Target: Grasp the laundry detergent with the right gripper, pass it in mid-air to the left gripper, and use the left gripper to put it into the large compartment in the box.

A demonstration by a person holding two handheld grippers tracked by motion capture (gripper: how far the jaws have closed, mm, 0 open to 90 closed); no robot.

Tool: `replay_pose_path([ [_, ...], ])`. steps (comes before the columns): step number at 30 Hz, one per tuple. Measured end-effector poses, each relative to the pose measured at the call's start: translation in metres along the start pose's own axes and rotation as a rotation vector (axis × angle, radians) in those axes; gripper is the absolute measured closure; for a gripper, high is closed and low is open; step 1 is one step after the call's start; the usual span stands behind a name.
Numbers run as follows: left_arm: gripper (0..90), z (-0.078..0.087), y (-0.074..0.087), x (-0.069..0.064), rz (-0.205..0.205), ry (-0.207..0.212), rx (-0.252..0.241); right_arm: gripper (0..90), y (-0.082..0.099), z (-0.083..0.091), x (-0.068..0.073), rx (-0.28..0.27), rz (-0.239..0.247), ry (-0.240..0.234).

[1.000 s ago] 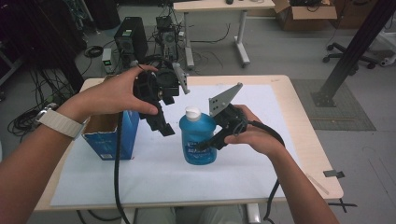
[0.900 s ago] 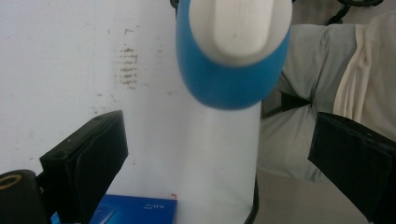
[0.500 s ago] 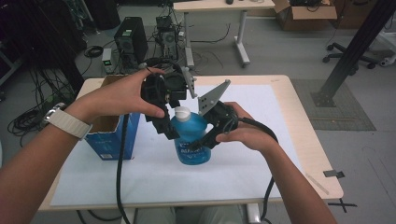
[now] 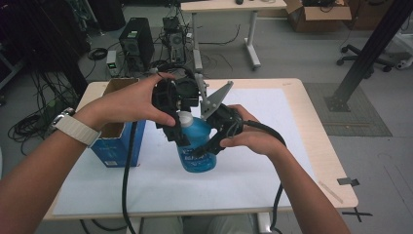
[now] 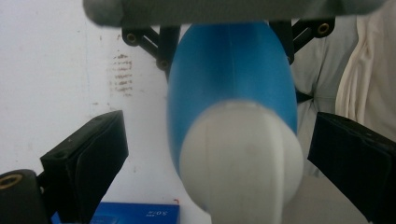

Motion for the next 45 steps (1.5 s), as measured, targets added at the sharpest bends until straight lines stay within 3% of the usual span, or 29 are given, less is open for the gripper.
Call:
replay_pose_path([
  [9, 5.1, -0.003, -0.002, 0.000, -0.005, -0.001, 0.012, 43.4, -0.004, 0.001, 0.002, 0.016, -0.019, -0.014],
  [10, 5.1, -0.005, -0.002, 0.001, 0.000, -0.003, 0.009, 43.5, -0.005, -0.001, 0.000, -0.009, 0.012, -0.003],
  [11, 5.1, -0.005, -0.002, 0.001, 0.000, -0.003, 0.009, 43.5, -0.005, -0.001, 0.000, -0.009, 0.012, -0.003],
  [12, 5.1, -0.005, -0.002, 0.001, 0.002, -0.002, 0.008, 43.5, -0.005, 0.001, 0.002, 0.017, -0.018, -0.012],
  [13, 5.1, -0.006, -0.002, 0.001, 0.001, -0.002, 0.012, 43.4, -0.005, -0.001, -0.001, -0.007, 0.013, -0.001],
  [14, 5.4, -0.007, -0.002, 0.001, 0.000, -0.001, 0.009, 43.4, -0.005, 0.000, -0.001, -0.006, 0.012, 0.000],
  [36, 23.7, -0.010, 0.000, 0.002, -0.021, 0.021, 0.017, 43.4, -0.004, -0.001, -0.001, 0.005, 0.017, -0.004],
  [45, 26.4, -0.011, -0.001, 0.002, -0.029, 0.026, 0.011, 43.4, -0.002, -0.002, -0.001, 0.013, 0.012, -0.008],
])
Point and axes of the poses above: each handheld gripper's, and its own axes: z roughly backward along the jaws, y roughly out of its underside, x roughly to its left, the point moved 3 cm from there along -z, roughly forward along the jaws, and after that the axes turned 9 degrees about y, right-handed, at the moved point
